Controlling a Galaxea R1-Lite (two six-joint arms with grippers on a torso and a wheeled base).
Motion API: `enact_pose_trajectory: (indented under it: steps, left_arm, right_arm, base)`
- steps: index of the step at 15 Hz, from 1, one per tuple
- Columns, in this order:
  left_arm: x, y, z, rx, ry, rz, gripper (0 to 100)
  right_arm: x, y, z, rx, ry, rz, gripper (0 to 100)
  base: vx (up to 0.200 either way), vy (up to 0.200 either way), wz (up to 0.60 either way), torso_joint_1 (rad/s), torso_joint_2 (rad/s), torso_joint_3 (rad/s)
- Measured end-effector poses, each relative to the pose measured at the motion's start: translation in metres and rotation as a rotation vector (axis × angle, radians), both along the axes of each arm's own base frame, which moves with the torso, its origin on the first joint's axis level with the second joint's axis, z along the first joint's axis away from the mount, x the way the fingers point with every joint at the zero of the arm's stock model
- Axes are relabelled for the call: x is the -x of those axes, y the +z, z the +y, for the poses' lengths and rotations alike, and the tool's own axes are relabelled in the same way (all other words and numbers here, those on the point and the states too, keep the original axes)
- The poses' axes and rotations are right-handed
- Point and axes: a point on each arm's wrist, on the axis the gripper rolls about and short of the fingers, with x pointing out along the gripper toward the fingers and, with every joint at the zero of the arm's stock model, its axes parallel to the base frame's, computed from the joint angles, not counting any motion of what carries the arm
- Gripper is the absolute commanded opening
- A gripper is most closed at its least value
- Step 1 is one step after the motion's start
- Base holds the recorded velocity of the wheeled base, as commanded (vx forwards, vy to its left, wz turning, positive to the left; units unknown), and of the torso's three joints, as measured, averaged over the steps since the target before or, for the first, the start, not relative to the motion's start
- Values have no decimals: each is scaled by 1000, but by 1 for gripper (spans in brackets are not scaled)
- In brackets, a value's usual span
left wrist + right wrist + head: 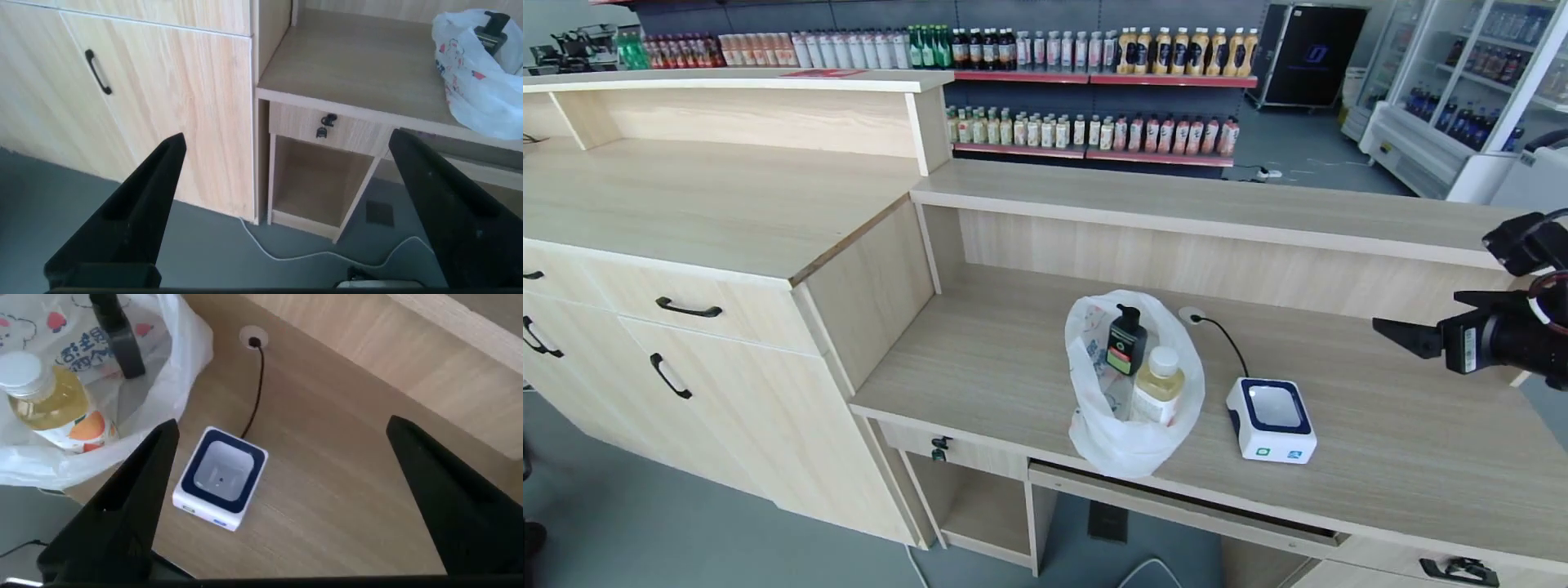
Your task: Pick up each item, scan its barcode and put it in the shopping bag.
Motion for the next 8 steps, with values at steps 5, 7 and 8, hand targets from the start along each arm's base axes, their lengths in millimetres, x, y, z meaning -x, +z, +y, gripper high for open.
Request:
enact_pose_trajectory:
  steps: [5,7,8]
  left_arm:
    - [0,0,0,0,0,-1,100]
    - [0,0,0,0,0,0,100]
    - [0,0,0,0,0,0,100]
  right_arm:
    - [37,19,6,-255,-143,-84,100]
    - [68,17,11,-287,-208,-116,100]
    - [85,11,13,-292,-234,-118,100]
  base:
    - [0,0,0,56,-100,-51]
    - [0,0,0,0,0,0]
    - [0,0,0,0,0,0]
